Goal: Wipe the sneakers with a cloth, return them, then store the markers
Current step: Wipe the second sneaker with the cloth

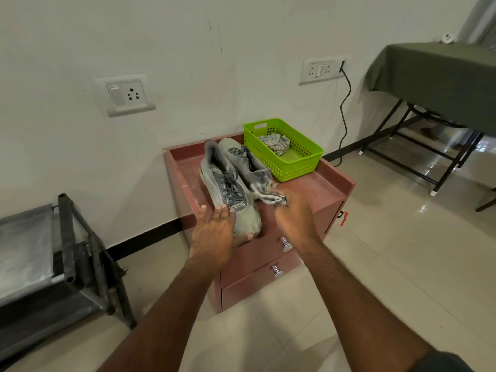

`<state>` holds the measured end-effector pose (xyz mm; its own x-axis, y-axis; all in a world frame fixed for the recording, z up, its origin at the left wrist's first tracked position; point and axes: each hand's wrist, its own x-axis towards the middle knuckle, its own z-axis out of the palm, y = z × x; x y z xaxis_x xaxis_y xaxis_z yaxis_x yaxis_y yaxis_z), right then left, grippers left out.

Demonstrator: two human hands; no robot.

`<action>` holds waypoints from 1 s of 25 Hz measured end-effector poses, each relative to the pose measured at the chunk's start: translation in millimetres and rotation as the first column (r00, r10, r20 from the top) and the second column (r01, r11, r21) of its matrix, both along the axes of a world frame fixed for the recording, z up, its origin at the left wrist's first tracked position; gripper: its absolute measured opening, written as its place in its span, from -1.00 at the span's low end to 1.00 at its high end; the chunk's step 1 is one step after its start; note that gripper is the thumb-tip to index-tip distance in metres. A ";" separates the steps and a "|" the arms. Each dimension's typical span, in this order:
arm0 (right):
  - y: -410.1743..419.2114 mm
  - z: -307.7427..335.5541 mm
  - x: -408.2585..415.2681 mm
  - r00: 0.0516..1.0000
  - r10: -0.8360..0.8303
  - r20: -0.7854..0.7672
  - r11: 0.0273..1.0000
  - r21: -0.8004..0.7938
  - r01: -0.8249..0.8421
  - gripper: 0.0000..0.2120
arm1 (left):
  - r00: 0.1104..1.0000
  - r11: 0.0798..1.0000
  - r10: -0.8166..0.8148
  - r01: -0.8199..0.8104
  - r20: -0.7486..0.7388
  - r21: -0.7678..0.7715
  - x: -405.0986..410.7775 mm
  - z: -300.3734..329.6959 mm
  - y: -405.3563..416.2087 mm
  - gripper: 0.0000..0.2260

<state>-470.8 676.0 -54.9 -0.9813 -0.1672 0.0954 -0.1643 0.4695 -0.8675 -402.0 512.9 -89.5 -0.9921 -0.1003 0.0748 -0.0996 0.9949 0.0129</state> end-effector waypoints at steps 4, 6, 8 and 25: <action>-16.0 -5.4 11.9 0.953 0.290 0.092 0.860 0.411 -0.301 -0.45 | 1.000 1.000 0.007 -0.007 -0.014 0.003 -0.5 3.0 0.6 -0.24; -17.1 2.4 17.0 0.944 0.296 0.148 0.814 0.477 -0.330 -0.53 | 1.000 1.000 -0.007 0.007 0.002 -0.014 -0.5 -0.1 -0.8 -0.26; -8.7 11.6 17.5 0.908 0.320 0.269 0.868 0.302 -0.395 -0.56 | 1.000 0.999 -0.019 0.018 -0.011 -0.045 -1.7 -2.5 -2.5 -0.32; 4.1 -8.6 -3.3 0.997 0.004 0.073 0.994 -0.110 0.004 -0.73 | 1.000 0.999 0.000 0.000 -0.008 0.047 -1.9 -1.5 -2.6 -0.25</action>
<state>-474.1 680.2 -63.5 -0.9863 -0.1596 0.0413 -0.0986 0.3704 -0.9236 -403.9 510.4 -91.0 -0.9915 -0.1038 0.0782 -0.0992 0.9932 0.0605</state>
